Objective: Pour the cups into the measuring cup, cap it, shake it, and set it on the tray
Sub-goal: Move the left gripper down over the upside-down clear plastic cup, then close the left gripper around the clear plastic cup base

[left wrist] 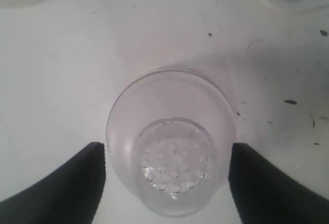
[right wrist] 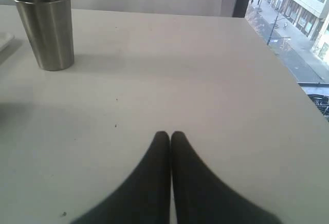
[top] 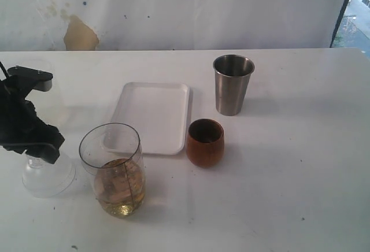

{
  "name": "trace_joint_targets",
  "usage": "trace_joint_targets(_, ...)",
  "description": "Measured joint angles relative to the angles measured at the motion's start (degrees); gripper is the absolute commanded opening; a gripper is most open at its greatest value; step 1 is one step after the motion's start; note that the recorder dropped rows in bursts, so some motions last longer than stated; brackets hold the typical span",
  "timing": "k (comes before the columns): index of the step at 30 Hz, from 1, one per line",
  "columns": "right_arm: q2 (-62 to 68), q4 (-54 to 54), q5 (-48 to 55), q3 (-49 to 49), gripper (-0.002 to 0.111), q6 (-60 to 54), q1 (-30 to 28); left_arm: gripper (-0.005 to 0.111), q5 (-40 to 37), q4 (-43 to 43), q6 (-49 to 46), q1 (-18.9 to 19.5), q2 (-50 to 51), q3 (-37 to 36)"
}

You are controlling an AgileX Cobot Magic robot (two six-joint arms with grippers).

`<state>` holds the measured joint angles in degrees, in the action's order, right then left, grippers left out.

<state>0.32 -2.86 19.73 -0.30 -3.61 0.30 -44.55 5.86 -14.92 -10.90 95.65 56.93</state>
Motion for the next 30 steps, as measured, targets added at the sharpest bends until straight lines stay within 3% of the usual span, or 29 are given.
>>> trace_joint_targets(15, 0.0, 0.0, 0.0, 0.0, 0.000, 0.0, 0.0, 0.055, -2.7, 1.4, -2.0, 0.0, 2.2, 1.2)
trace_joint_targets(19, 0.0, 0.0, 0.0, 0.0, 0.000, 0.0, 0.0, 0.036, -5.1, 1.7, -1.9, 0.0, 1.9, 3.4)
trace_joint_targets(23, 0.0, 0.0, 0.0, 0.0, 0.000, 0.0, 0.0, 0.005, -5.5, 1.9, -1.9, 0.0, 1.6, 4.1)
trace_joint_targets(25, 0.0, 0.0, 0.0, 0.0, 0.000, 0.0, 0.0, 0.000, -6.3, 1.9, -1.9, 0.0, 1.6, 4.1)
trace_joint_targets(30, 0.0, 0.0, 0.0, 0.0, 0.000, 0.0, 0.0, 0.000, -8.1, 1.5, -2.0, 0.0, 1.6, 4.1)
